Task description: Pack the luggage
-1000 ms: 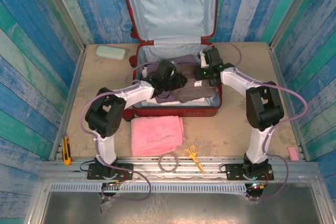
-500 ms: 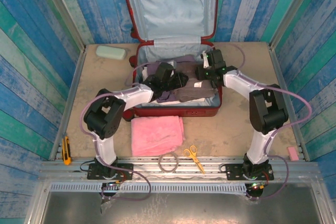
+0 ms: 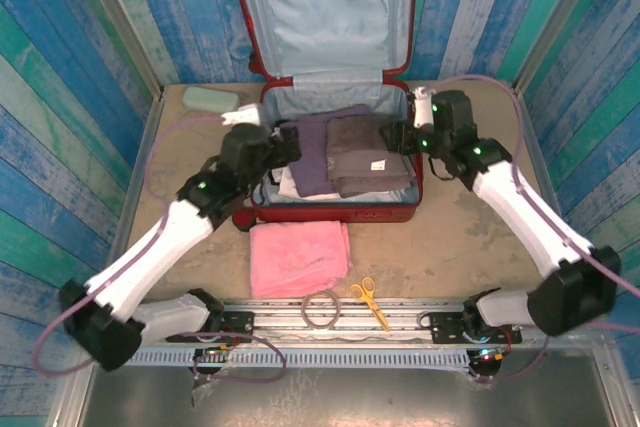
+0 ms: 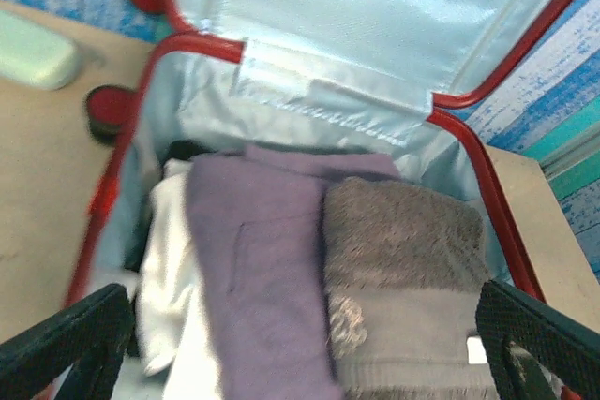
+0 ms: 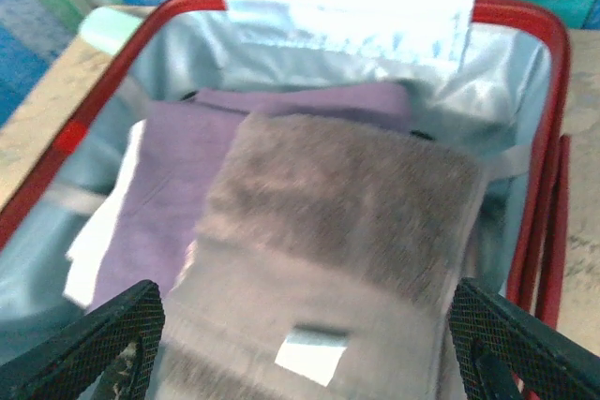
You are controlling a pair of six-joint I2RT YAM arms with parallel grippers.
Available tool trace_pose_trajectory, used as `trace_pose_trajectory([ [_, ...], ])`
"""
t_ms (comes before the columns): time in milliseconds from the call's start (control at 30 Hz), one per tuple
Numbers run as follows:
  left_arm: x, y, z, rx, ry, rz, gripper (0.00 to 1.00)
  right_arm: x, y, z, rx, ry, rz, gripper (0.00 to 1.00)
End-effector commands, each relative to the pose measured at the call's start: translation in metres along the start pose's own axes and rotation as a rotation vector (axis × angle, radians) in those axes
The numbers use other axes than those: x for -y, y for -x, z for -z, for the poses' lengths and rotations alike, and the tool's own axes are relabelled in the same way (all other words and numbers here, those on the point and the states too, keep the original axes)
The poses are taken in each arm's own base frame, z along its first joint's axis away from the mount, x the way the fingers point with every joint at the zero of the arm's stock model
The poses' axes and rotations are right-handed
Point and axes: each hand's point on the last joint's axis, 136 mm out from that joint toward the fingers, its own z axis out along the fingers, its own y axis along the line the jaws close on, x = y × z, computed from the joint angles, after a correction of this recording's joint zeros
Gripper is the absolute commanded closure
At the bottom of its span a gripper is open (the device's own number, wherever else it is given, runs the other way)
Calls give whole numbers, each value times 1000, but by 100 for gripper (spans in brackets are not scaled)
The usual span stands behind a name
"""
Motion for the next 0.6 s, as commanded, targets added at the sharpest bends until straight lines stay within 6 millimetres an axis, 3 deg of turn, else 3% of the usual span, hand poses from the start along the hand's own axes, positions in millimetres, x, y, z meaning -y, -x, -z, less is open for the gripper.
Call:
trace_pose_trajectory([
  [0,-69,-77,16,-215,219,49,1,-26,-55,14,-131,85,-70,17],
  [133,-100,-135,28,-311,241,194,1,-60,-109,33,-195,159,-136,17],
  [233,-119,-168,33,-345,257,283,1,-83,-149,35,-240,225,-179,16],
  [433,-143,-215,37,-443,303,310,1,-106,-225,21,-347,247,-232,14],
  [567,-155,-241,36,-500,328,306,3,-113,-254,7,-391,237,-236,12],
])
